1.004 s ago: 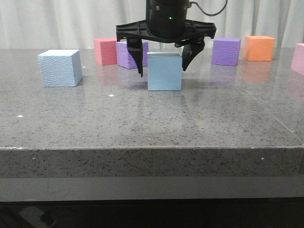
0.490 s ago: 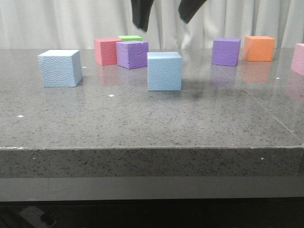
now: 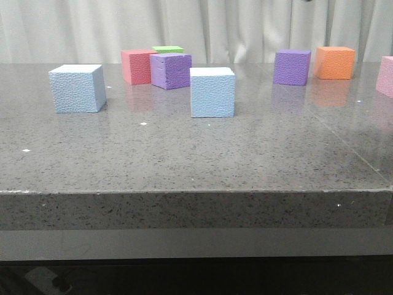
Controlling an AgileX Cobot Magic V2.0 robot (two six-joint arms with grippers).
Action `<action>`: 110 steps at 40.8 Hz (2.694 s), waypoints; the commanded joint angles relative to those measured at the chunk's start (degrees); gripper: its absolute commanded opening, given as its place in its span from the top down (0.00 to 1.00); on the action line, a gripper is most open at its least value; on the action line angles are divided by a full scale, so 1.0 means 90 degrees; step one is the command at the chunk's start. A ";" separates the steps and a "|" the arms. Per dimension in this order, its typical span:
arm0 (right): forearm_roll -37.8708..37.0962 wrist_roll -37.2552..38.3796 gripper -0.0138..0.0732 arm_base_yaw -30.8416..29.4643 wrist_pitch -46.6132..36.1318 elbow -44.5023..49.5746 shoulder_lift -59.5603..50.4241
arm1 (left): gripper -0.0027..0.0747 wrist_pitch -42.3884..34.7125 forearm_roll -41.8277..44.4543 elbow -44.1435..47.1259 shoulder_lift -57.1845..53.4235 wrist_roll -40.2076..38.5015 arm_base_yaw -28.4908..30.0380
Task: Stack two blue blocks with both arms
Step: 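Open the right gripper and lift it away from the cube, then lower the left gripper onto the other light-blue cube and close, then lift the light-blue cube and carry it above the centre cube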
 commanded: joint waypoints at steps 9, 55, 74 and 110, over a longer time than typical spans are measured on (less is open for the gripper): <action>0.0230 -0.0102 0.08 -0.0021 -0.0824 0.1348 -0.2171 | 0.47 -0.0493 -0.0099 -0.0194 0.0087 -0.0056 -0.0044; 0.0222 -0.0102 0.08 -0.0021 -0.0733 0.1537 -0.2817 | 0.19 0.1161 0.0193 -0.5195 0.6516 -0.0626 -0.0044; 0.0222 -0.0102 0.08 -0.0021 -0.0739 0.1537 -0.2817 | 0.19 0.1088 0.0786 -0.5817 0.7790 -0.1887 -0.0044; 0.0222 -0.0102 0.08 -0.0021 -0.0739 0.1537 -0.2817 | 0.47 0.3455 -0.0997 -0.8360 0.7827 0.4150 -0.1110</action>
